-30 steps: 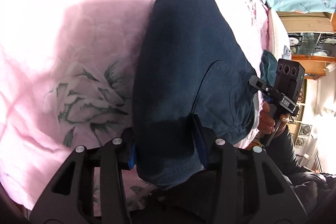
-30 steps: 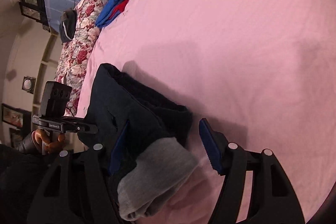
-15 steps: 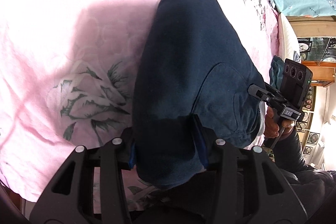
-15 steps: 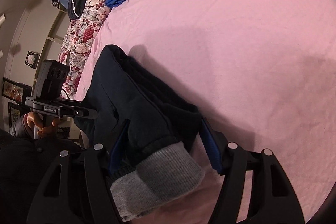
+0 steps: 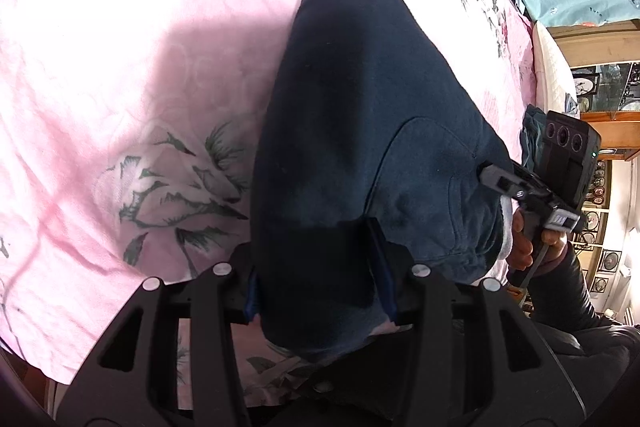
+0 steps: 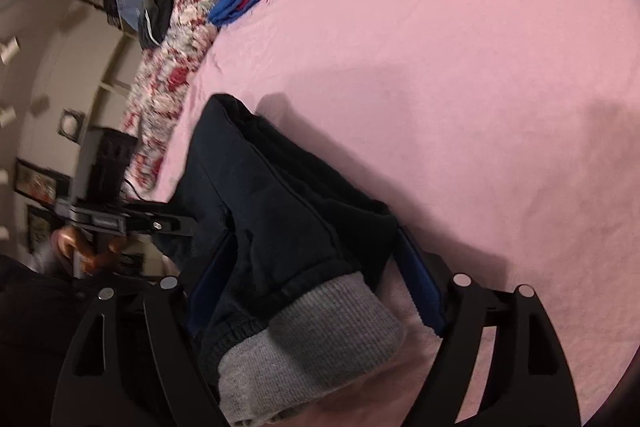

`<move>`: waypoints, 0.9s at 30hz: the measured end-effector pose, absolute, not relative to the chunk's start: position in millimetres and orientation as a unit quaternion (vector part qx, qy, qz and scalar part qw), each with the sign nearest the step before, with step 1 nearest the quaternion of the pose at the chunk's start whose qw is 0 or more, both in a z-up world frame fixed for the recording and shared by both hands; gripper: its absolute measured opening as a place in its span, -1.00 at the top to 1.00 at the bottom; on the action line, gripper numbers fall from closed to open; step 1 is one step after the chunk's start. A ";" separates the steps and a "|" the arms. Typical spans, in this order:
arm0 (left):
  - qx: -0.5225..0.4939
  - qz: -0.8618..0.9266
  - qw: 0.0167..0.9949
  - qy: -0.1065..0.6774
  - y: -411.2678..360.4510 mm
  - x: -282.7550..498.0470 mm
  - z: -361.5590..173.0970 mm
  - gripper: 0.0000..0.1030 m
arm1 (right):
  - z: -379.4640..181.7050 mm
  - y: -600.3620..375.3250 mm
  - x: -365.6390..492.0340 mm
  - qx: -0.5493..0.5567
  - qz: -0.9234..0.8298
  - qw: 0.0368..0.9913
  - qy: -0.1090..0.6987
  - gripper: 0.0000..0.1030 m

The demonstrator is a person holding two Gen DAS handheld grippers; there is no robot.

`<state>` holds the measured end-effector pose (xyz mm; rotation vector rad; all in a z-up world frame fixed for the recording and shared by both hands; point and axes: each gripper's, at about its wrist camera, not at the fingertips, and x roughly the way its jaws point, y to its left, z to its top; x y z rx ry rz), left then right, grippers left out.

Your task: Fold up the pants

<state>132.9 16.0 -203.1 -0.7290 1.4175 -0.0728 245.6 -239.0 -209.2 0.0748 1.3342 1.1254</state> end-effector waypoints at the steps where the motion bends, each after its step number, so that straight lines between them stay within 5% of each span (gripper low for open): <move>1: -0.325 -0.033 0.700 0.635 15.6 132.7 -202.6 0.11 | -208.1 -238.5 243.4 0.022 0.488 0.650 0.582 -0.37; 6: -0.314 -0.042 0.713 0.625 12.1 131.9 -196.4 0.21 | -201.1 -243.4 239.2 0.016 0.471 0.670 0.573 0.10; 11: -0.311 -0.060 0.736 0.598 11.6 125.4 -179.1 0.38 | -170.6 -237.6 224.7 -0.014 0.472 0.699 0.537 0.35; 18: -0.296 -0.075 0.782 0.543 37.9 123.9 -128.9 0.44 | -105.3 -198.7 222.2 -0.045 0.482 0.745 0.459 0.41; 27: -0.246 -0.046 0.866 0.434 194.4 173.0 -24.3 0.44 | -6.9 -32.9 299.8 -0.036 0.522 0.776 0.352 0.41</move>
